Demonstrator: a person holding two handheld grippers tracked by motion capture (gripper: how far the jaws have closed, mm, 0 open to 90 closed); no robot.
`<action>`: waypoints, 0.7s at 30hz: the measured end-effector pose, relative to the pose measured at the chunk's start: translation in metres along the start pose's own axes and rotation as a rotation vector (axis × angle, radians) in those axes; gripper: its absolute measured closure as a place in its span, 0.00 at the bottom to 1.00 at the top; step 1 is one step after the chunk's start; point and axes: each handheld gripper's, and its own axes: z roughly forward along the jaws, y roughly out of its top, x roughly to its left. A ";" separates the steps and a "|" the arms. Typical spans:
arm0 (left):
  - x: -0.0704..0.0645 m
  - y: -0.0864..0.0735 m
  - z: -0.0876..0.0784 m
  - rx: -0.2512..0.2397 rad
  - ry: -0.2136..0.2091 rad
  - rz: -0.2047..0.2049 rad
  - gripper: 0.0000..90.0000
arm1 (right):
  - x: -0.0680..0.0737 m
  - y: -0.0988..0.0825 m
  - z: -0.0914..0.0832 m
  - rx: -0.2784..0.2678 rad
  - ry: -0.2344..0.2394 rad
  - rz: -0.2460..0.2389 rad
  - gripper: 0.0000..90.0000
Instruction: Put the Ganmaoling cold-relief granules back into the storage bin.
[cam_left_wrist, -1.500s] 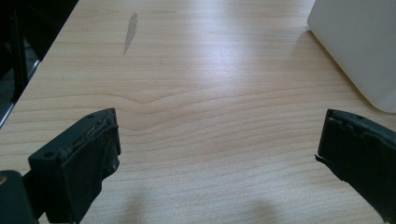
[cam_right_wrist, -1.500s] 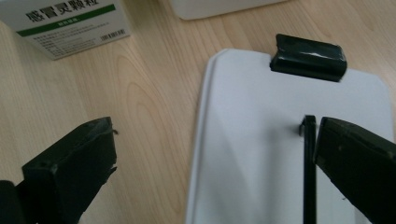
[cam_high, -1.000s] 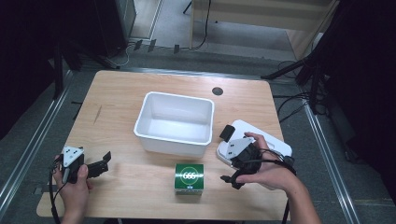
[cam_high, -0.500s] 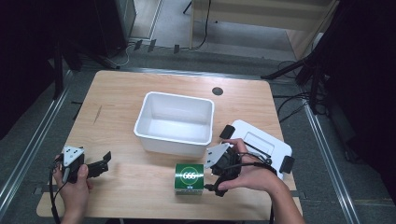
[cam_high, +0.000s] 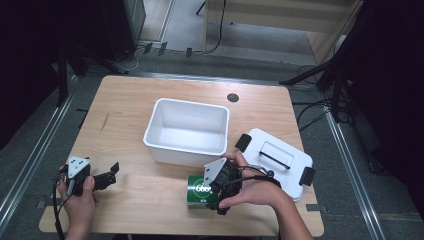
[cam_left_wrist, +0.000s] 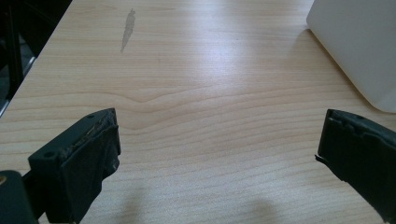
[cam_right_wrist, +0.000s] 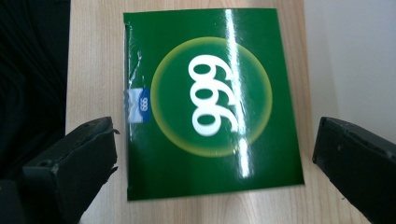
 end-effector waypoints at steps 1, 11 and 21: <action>0.000 0.000 0.000 0.000 0.001 0.001 0.00 | 0.000 0.001 0.002 0.004 0.002 -0.007 0.00; 0.000 0.000 0.000 0.001 -0.001 0.000 0.00 | -0.001 0.006 0.015 0.033 0.010 -0.026 0.12; -0.001 0.000 0.000 0.000 -0.002 0.005 0.00 | -0.002 0.009 0.018 0.030 0.017 -0.038 0.18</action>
